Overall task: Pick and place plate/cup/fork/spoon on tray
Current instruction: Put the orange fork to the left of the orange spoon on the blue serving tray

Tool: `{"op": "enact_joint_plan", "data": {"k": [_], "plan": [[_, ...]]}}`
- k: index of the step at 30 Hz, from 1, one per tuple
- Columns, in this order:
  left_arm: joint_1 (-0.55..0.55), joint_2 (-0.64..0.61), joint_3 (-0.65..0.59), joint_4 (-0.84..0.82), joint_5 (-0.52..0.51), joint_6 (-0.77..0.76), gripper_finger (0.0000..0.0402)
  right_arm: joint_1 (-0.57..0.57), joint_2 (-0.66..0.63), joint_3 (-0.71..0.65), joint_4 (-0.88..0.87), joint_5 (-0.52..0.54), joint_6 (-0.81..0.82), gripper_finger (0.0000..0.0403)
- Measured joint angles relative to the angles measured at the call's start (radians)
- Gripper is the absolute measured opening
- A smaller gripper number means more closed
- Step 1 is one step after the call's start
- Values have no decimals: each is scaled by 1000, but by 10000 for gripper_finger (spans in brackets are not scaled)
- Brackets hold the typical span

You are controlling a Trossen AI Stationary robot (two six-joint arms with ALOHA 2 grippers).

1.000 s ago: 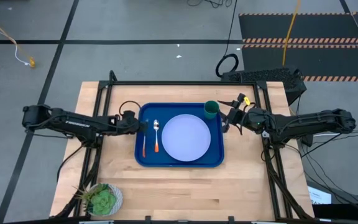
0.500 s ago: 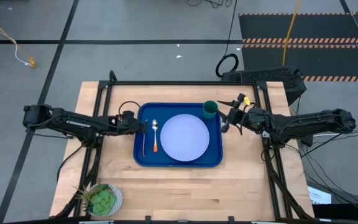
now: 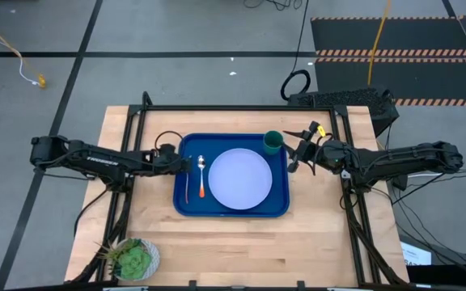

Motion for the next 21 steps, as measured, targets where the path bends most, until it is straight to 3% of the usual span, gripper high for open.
{"op": "enact_joint_plan", "data": {"k": [13,21], "plan": [[0,85,5,30,11,-16,126,0,0,0,3,0,-11,160],[-1,118,0,139,38,40,31,0,0,0,4,0,-18,160]]}}
